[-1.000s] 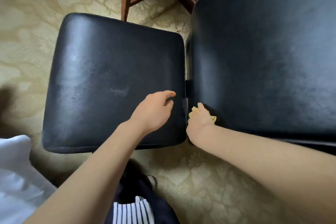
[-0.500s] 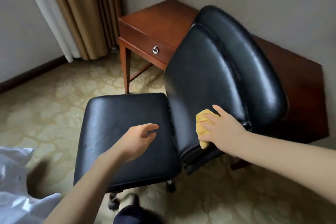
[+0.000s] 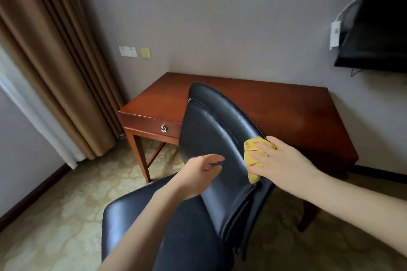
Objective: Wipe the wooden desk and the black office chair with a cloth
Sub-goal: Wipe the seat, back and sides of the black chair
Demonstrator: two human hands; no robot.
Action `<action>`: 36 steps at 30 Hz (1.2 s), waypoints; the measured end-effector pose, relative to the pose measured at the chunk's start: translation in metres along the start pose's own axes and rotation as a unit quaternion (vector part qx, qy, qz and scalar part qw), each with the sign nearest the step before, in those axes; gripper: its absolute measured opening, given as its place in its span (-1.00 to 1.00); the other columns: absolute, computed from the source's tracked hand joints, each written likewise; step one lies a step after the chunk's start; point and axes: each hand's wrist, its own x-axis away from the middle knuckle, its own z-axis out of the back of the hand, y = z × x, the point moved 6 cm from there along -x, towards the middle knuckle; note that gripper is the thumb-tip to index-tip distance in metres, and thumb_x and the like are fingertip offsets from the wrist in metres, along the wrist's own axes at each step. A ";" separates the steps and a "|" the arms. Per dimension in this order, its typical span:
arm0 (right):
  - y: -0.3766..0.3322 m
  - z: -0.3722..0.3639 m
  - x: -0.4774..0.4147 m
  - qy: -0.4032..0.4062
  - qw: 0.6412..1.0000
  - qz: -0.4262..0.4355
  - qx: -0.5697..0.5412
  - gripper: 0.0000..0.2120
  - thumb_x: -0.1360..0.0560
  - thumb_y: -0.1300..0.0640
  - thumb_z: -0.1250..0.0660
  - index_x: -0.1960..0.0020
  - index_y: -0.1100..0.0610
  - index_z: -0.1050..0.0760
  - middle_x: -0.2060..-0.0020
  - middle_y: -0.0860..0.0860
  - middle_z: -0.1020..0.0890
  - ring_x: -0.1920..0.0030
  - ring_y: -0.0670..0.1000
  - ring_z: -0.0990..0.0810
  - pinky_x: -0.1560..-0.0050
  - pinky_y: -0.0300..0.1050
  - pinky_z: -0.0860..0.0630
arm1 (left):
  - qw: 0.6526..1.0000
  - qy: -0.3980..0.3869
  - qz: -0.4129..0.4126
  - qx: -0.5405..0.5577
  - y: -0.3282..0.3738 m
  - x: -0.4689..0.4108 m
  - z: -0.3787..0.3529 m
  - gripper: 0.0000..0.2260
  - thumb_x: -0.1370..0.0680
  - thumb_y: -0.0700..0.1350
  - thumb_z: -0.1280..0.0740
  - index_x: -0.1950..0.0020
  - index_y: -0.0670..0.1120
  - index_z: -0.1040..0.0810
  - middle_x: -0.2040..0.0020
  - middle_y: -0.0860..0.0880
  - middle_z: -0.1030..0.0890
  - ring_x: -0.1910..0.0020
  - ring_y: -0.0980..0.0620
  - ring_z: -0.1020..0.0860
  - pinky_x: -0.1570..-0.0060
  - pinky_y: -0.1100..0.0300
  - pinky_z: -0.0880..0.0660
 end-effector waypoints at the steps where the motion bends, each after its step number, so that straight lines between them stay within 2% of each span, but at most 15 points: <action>1: 0.004 0.007 0.005 -0.020 0.999 0.001 0.051 -0.67 -0.48 0.23 -0.12 0.13 -0.09 -0.61 0.07 -0.06 -0.64 -0.03 -0.01 -0.61 -0.07 -0.14 -0.50 | 1.000 0.003 -0.013 -0.007 0.007 -0.004 0.002 -0.68 -0.61 -0.08 -0.17 -0.37 0.05 -0.43 -0.19 -0.03 -0.56 -0.07 0.03 -0.56 0.05 0.31 -0.44; 2: 0.011 0.015 0.008 -0.007 0.995 -0.016 0.103 -0.68 -0.47 0.24 -0.14 0.09 -0.07 -0.61 0.01 -0.08 -0.63 -0.07 -0.02 -0.60 -0.08 -0.17 -0.48 | 1.000 0.010 -0.024 -0.008 0.015 -0.008 0.005 -0.68 -0.61 -0.08 -0.18 -0.37 0.04 -0.43 -0.20 -0.03 -0.56 -0.11 0.02 -0.55 0.05 0.31 -0.43; 3: 0.024 0.024 0.012 0.006 0.991 -0.052 0.124 -0.62 -0.48 0.26 -0.15 -0.10 -0.11 -0.56 -0.20 -0.07 -0.55 -0.24 0.01 -0.50 -0.20 -0.11 -0.42 | 0.999 0.016 -0.035 -0.007 0.023 -0.012 0.008 -0.68 -0.61 -0.08 -0.18 -0.37 0.02 -0.43 -0.22 -0.02 -0.55 -0.15 0.04 -0.53 0.02 0.32 -0.42; 4: 0.037 0.030 0.016 0.052 0.990 -0.072 0.109 -0.50 -0.51 0.29 -0.13 -0.32 -0.17 -0.41 -0.40 -0.08 -0.36 -0.40 0.01 -0.31 -0.34 -0.07 -0.28 | 0.999 0.021 -0.048 -0.006 0.032 -0.017 0.012 -0.68 -0.61 -0.09 -0.18 -0.37 0.01 -0.44 -0.24 -0.01 -0.54 -0.17 0.05 -0.52 -0.01 0.31 -0.43; 6: 0.062 0.033 0.026 0.082 0.982 -0.167 0.007 -0.32 -0.53 0.39 -0.10 -0.47 -0.22 -0.14 -0.50 -0.15 -0.11 -0.49 -0.04 -0.06 -0.45 -0.10 -0.09 | 0.997 0.022 -0.076 -0.010 0.050 -0.025 0.017 -0.68 -0.61 -0.08 -0.19 -0.36 0.01 -0.44 -0.23 -0.01 -0.54 -0.14 0.02 -0.55 -0.08 0.20 -0.48; 9: 0.073 0.058 0.031 0.219 0.929 -0.219 -0.201 -0.42 -0.58 0.40 -0.11 -0.44 -0.14 -0.27 -0.44 -0.12 -0.30 -0.37 -0.23 -0.25 -0.36 -0.40 -0.13 | 0.991 0.019 -0.133 -0.005 0.081 -0.033 0.015 -0.67 -0.60 -0.06 -0.20 -0.37 0.02 -0.42 -0.21 -0.01 -0.55 -0.08 0.09 -0.54 -0.11 0.23 -0.47; 12: 0.060 0.076 0.035 0.320 0.863 -0.210 -0.330 -0.43 -0.55 0.43 -0.16 -0.34 -0.16 -0.36 -0.31 -0.19 -0.45 -0.04 -0.42 -0.44 0.04 -0.60 -0.31 | 0.978 -0.001 -0.195 0.070 0.120 -0.032 0.009 -0.65 -0.61 -0.02 -0.20 -0.41 0.05 -0.35 -0.27 0.08 -0.50 -0.12 0.19 -0.52 -0.09 0.37 -0.42; 15: 0.047 0.086 0.035 0.358 0.827 -0.206 -0.383 -0.44 -0.55 0.39 -0.21 -0.32 -0.20 -0.34 -0.26 -0.31 -0.45 -0.15 -0.34 -0.48 -0.02 -0.50 -0.41 | 0.952 -0.018 -0.251 0.174 0.153 -0.025 0.008 -0.74 -0.63 -0.07 -0.19 -0.31 -0.02 -0.42 -0.17 0.12 -0.56 -0.08 0.26 -0.55 0.00 0.46 -0.42; 19: 0.032 0.091 0.032 0.394 0.790 -0.207 -0.422 -0.58 -0.53 0.17 -0.31 -0.32 -0.17 -0.40 -0.19 -0.42 -0.47 -0.23 -0.40 -0.40 -0.14 -0.54 -0.33 | 0.932 0.048 -0.229 0.278 0.154 -0.021 0.016 -0.84 -0.61 -0.08 -0.23 -0.16 -0.07 -0.49 -0.03 -0.01 -0.63 0.00 0.13 -0.60 0.02 0.34 -0.51; 23: 0.020 0.090 0.021 0.358 0.746 -0.174 -0.535 -0.58 -0.51 0.29 -0.33 -0.27 -0.11 -0.46 -0.19 -0.24 -0.56 -0.25 -0.23 -0.48 -0.21 -0.29 -0.44 | 0.912 0.102 -0.193 0.348 0.139 -0.022 0.036 -0.86 -0.58 -0.21 -0.24 -0.08 -0.08 -0.56 0.02 -0.09 -0.63 0.06 0.10 -0.62 0.08 0.26 -0.53; 26: 0.019 0.093 0.024 0.404 0.722 -0.208 -0.521 -0.56 -0.44 0.23 -0.43 -0.22 -0.10 -0.45 -0.13 -0.23 -0.56 -0.19 -0.28 -0.49 -0.14 -0.37 -0.45 | 0.914 0.082 -0.186 0.351 0.132 -0.020 0.047 -0.83 -0.59 -0.17 -0.24 -0.13 -0.10 -0.57 -0.05 -0.11 -0.64 -0.06 -0.03 -0.61 -0.11 0.05 -0.54; 29: 0.016 0.093 0.029 0.456 0.739 -0.300 -0.396 -0.39 -0.27 -0.10 -0.50 -0.24 -0.14 -0.34 -0.11 -0.29 -0.37 -0.15 -0.38 -0.36 -0.04 -0.51 -0.38 | 0.915 0.051 -0.219 0.334 0.131 -0.015 0.055 -0.79 -0.61 -0.11 -0.22 -0.16 -0.09 -0.58 -0.07 -0.06 -0.65 -0.11 0.02 -0.60 -0.17 0.09 -0.49; 31: 0.017 0.082 0.025 0.422 0.709 -0.328 -0.460 -0.25 -0.17 -0.22 -0.50 -0.29 -0.11 -0.32 -0.11 -0.25 -0.42 -0.11 -0.31 -0.45 0.01 -0.43 -0.46 | 0.916 0.035 -0.234 0.325 0.131 -0.015 0.058 -0.79 -0.59 -0.10 -0.24 -0.17 -0.12 -0.56 -0.08 -0.07 -0.65 -0.11 0.03 -0.59 -0.14 0.16 -0.49; 33: 0.019 0.067 0.020 0.373 0.649 -0.306 -0.588 -0.40 -0.24 -0.10 -0.53 -0.22 0.00 -0.47 -0.01 -0.12 -0.63 0.00 -0.17 -0.62 0.06 -0.28 -0.57 | 0.920 0.042 -0.240 0.307 0.127 -0.015 0.063 -0.82 -0.57 -0.11 -0.29 -0.12 -0.15 -0.54 -0.01 -0.06 -0.65 -0.04 0.07 -0.60 -0.05 0.26 -0.51; 36: 0.022 0.056 0.021 0.355 0.607 -0.297 -0.646 -0.69 -0.30 0.03 -0.53 0.01 0.11 -0.62 0.14 0.03 -0.71 0.07 0.04 -0.69 0.04 -0.06 -0.60 | 0.943 0.093 -0.240 0.210 0.119 -0.016 0.072 -0.90 -0.53 -0.11 -0.36 0.01 -0.11 -0.55 0.12 0.00 -0.67 0.08 0.07 -0.63 0.05 0.24 -0.52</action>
